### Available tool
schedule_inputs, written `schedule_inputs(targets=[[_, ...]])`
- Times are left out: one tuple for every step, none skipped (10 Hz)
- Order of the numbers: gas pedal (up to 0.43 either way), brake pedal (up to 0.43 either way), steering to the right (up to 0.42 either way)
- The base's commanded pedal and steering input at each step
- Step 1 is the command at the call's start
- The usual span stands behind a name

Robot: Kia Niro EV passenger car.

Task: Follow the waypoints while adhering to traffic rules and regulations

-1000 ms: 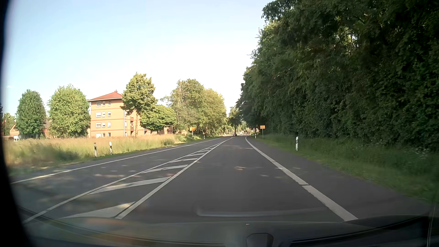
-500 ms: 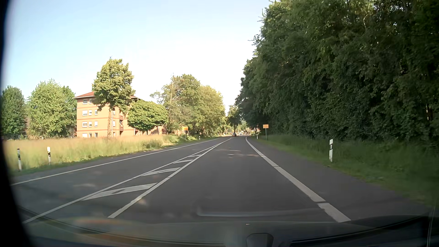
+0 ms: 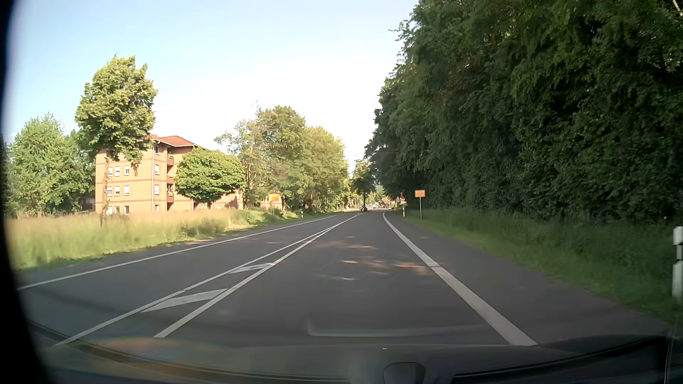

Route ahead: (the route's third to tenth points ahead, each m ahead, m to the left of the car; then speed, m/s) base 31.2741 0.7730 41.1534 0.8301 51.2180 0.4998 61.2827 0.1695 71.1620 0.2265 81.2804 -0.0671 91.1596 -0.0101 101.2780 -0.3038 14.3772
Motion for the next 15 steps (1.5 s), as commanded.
schedule_inputs(targets=[[0.0,0.171,0.003],[0.0,0.177,0.003],[0.0,0.183,0.003],[0.0,0.189,0.003],[0.0,0.189,0.002],[0.0,0.183,0.0],[0.0,0.177,-0.001],[0.0,0.183,-0.001],[0.0,0.177,-0.001],[0.0,0.177,-0.001],[0.0,0.165,0.0],[0.0,0.14,0.0],[0.0,0.128,0.0],[0.0,0.104,0.0],[0.0,0.079,0.0]])
